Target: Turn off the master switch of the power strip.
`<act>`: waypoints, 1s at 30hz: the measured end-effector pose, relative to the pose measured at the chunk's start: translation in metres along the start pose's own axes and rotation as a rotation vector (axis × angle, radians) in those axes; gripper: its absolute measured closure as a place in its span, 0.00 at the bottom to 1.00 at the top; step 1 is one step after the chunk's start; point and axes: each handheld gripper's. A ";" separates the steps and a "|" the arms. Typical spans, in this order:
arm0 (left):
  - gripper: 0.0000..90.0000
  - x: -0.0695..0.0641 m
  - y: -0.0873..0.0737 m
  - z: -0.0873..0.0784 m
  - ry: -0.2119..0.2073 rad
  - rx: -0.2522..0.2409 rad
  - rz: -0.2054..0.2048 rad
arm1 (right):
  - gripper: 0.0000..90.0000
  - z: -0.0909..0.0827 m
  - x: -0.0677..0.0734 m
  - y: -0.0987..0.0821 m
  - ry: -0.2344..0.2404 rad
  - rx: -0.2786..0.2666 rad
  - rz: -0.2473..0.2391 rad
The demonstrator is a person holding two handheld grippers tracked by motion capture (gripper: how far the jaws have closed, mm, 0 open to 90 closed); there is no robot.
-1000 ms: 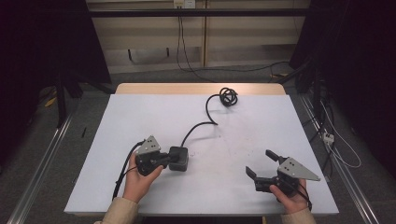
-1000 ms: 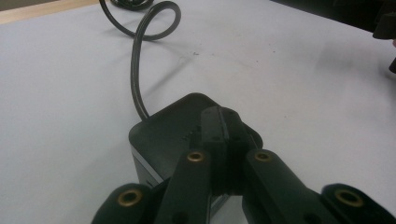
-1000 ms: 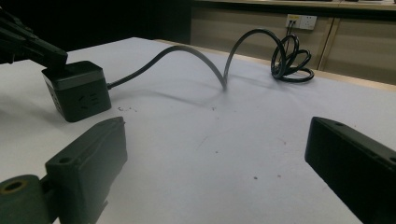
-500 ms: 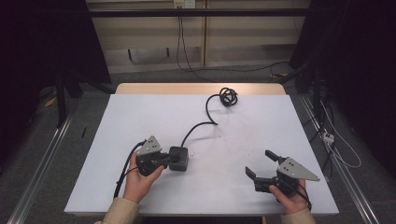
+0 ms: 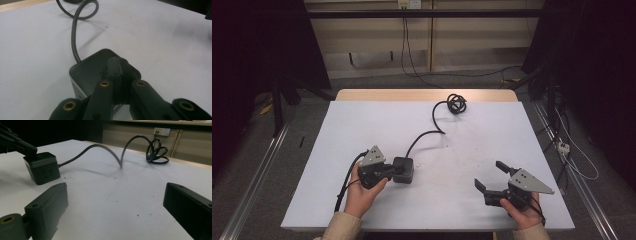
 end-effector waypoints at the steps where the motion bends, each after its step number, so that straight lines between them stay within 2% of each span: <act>1: 1.00 0.000 0.000 0.000 0.001 0.000 -0.001 | 0.06 0.000 0.000 0.000 -0.001 0.000 -0.001; 18: 1.00 -0.001 0.000 0.000 0.001 -0.005 -0.007 | 0.06 0.001 0.000 0.000 0.002 0.006 0.000; 23: 1.00 0.001 -0.001 0.000 -0.006 -0.009 -0.026 | 0.06 0.000 0.000 0.000 0.002 0.001 -0.001; 26: 1.00 0.000 0.000 0.000 0.002 -0.006 -0.016 | 0.06 0.000 -0.001 0.000 0.002 0.003 0.000; 30: 1.00 0.000 -0.001 0.000 -0.002 -0.012 -0.033 | 0.06 0.000 -0.001 0.000 0.003 0.002 -0.001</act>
Point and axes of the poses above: each handheld gripper's, and its own axes: z roughly forward along the jaws, y roughly out of its top, x roughly to its left
